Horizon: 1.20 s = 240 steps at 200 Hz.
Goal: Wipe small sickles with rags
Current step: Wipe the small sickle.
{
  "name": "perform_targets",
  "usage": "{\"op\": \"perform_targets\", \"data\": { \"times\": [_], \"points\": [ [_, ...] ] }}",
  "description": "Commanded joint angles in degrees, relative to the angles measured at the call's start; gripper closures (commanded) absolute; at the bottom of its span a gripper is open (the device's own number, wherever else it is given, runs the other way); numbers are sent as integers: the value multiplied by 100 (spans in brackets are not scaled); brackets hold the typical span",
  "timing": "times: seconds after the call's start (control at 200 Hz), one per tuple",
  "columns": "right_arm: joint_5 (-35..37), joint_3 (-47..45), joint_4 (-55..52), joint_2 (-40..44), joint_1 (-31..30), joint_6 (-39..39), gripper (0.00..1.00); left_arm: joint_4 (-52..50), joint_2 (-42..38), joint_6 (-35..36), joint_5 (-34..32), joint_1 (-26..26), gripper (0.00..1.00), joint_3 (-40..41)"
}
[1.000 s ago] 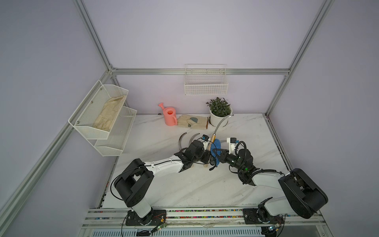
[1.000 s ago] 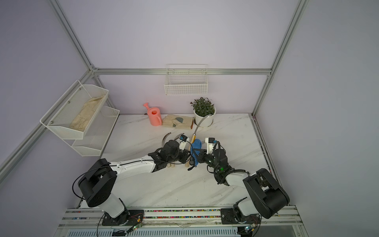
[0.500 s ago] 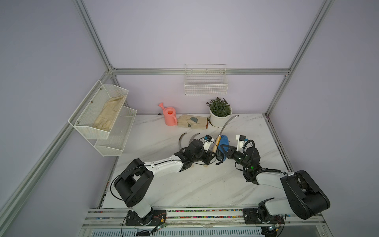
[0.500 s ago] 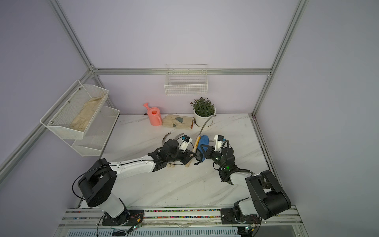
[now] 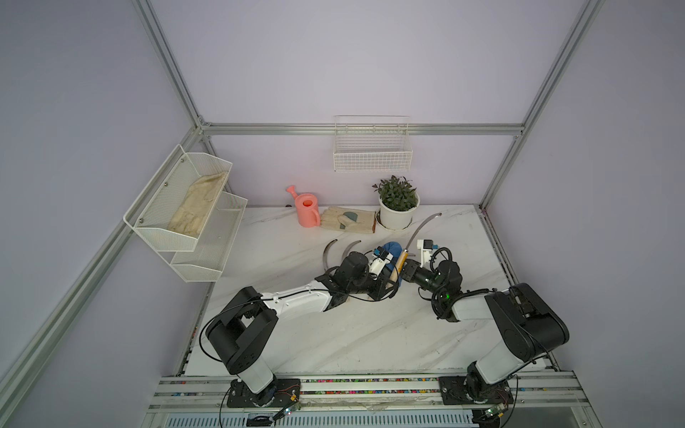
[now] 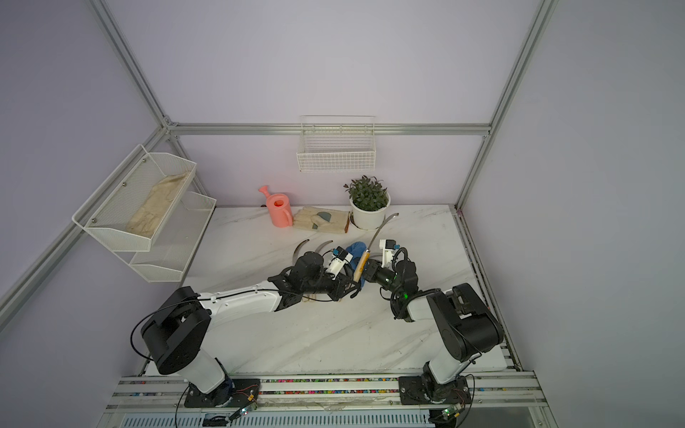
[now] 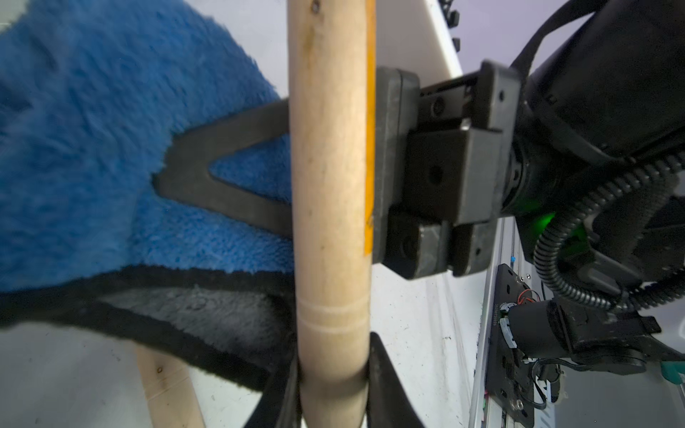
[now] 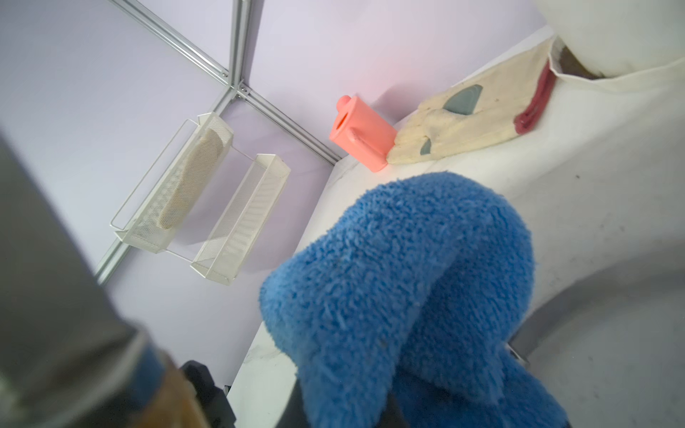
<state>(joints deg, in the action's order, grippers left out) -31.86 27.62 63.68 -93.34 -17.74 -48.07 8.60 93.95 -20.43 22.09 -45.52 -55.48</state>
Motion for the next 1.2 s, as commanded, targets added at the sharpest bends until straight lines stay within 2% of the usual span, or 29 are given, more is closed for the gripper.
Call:
{"op": "perform_targets", "data": {
  "times": [0.0, 0.33, 0.505, 0.925, 1.195],
  "points": [
    [-231, 416, 606, 26, -2, -205, 100, 160, -61, 39, 132, -27, 100, 121],
    [-560, 1165, 538, 157, 427, -586, 100, 58, -114, 92, 109, -27, 100, 195],
    [-621, 1390, 278, 539, 759, -680, 100, 72, -96, 123, 96, -25, 100, 227],
    [-602, 1510, -16, 1330, 1300, -831, 100, 69, -78, 138, 50, -27, 100, 266],
    [-649, 1435, -211, 1309, 1339, -718, 100, 80, -83, 140, 30, -27, 100, 267]
  ]
}}
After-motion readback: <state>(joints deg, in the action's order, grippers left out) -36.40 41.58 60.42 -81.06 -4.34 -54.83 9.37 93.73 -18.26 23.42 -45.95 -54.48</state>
